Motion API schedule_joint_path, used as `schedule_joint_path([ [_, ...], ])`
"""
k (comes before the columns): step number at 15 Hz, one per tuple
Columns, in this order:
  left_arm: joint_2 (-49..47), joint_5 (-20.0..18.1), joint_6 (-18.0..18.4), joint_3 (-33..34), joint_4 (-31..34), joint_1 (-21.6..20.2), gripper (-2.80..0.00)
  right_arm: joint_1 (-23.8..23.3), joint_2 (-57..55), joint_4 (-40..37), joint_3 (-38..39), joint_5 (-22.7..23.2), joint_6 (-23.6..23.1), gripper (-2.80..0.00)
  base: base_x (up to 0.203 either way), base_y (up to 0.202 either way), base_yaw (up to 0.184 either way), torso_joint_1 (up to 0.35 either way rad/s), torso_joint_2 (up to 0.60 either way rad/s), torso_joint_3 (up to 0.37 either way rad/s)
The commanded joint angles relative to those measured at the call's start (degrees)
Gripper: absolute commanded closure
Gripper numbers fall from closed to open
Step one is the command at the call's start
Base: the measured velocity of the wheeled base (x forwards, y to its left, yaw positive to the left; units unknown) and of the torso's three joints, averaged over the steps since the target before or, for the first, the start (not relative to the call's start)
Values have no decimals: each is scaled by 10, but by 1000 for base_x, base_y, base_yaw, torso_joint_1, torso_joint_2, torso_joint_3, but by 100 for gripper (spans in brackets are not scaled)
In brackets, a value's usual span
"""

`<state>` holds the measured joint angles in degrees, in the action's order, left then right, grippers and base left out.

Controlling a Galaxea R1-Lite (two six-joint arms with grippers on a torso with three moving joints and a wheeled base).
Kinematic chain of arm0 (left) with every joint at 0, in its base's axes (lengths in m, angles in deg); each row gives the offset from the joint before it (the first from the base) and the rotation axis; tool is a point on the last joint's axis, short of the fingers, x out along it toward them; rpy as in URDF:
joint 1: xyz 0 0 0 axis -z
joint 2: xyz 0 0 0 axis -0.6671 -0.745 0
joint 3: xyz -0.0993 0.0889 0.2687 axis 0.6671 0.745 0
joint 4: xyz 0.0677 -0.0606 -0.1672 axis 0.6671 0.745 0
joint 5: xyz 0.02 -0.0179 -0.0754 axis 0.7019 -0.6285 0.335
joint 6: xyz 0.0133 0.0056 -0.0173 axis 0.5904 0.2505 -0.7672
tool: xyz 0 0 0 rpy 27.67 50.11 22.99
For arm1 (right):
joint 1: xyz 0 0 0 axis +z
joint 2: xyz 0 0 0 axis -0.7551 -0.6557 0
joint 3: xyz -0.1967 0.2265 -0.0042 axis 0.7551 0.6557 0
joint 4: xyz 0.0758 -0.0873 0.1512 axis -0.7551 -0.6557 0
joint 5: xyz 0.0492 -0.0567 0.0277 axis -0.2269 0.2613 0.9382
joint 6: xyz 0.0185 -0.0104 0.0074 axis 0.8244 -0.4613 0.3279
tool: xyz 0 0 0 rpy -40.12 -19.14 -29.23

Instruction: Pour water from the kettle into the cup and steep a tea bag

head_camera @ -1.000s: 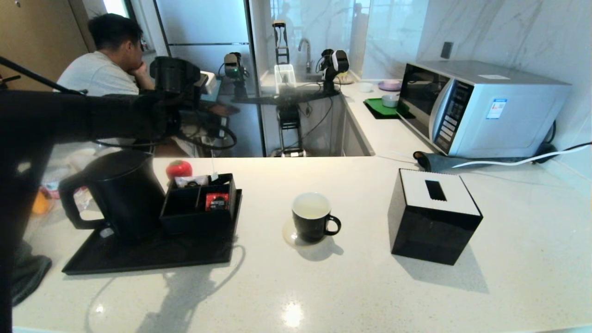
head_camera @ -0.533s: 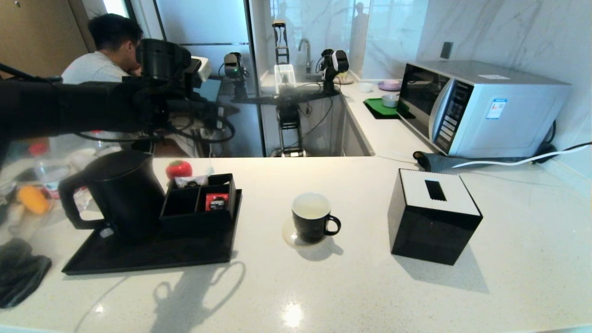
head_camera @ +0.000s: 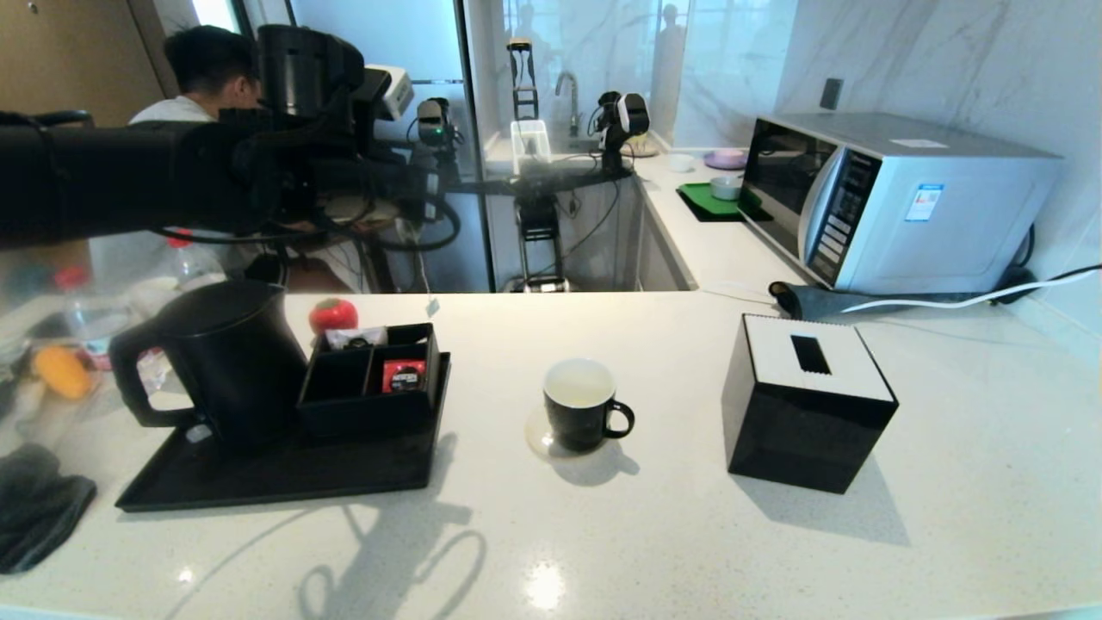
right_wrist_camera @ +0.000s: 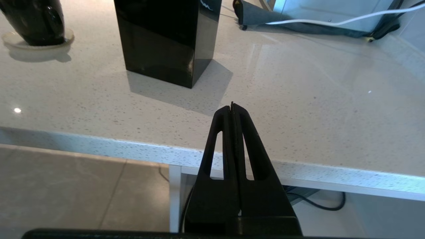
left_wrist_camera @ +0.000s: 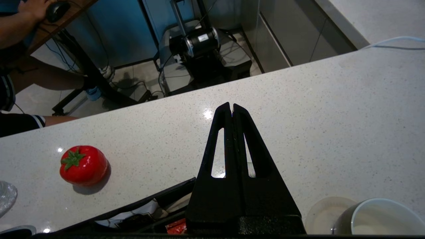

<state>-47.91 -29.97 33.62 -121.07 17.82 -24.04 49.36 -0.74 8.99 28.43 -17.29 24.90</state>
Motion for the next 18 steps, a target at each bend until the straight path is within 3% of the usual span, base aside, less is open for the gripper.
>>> schedule_joint_path([
  [1, 17, 1, 0, 1, 0, 12, 0, 0, -1, 2, 0, 0, -19, 0, 0, 0, 0, 0, 0, 0],
  [5, 42, 0, 0, 15, 0, 21, 0, 0, -1, 1, -1, 0, -26, 0, 0, 0, 0, 0, 0, 0],
  [11, 91, 0, -11, 89, -7, 32, 0, 0, -1, 7, -1, 0, -29, 0, 0, 0, 0, 0, 0, 0],
  [18, 114, 2, -23, 131, -12, 45, 0, 4, -105, 23, -99, 46, -10, 0, 0, 0, 0, 0, 0, 0],
])
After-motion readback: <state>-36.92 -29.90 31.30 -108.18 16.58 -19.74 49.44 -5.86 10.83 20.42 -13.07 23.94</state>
